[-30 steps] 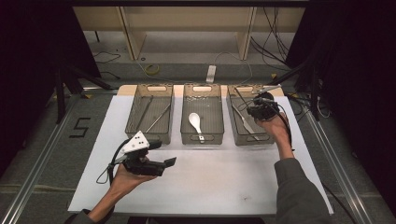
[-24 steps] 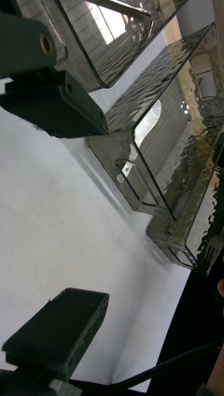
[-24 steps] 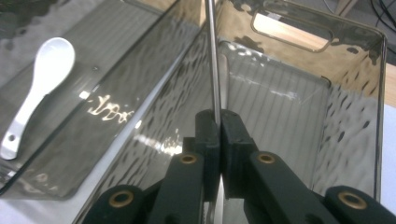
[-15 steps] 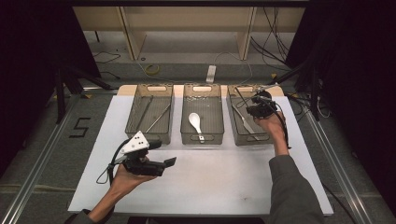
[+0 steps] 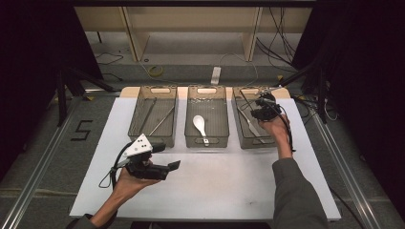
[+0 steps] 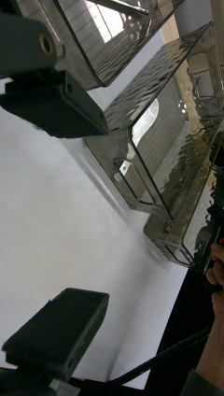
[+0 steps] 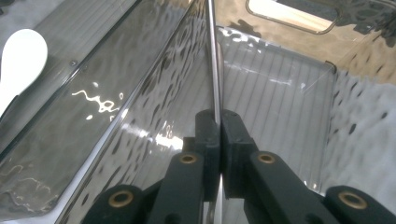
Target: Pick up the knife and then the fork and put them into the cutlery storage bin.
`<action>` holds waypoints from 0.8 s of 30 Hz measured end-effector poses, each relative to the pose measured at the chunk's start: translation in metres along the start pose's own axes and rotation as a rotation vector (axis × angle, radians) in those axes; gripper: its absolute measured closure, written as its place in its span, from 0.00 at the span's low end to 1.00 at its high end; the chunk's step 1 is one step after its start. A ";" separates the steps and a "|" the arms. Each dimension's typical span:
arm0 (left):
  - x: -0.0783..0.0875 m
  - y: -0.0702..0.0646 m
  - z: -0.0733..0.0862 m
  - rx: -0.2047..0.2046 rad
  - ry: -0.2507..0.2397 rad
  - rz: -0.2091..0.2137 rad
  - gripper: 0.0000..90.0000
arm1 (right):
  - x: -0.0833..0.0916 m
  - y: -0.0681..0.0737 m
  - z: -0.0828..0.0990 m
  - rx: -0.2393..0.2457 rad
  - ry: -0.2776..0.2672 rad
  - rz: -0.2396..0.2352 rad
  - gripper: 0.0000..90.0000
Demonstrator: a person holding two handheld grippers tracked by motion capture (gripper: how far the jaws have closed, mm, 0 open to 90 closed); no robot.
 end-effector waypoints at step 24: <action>0.001 0.002 0.000 0.007 0.002 0.001 0.17 | -0.002 0.010 0.005 -0.006 0.040 -0.058 0.73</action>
Point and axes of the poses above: each handheld gripper's, and its own axes: x roughly backward along the jaws, z roughly out of its underside, y roughly to its left, the point moved 2 cm from there along -x, roughly forward along the jaws, and after that the axes turned 1 degree about -y, right-handed, at the moved point
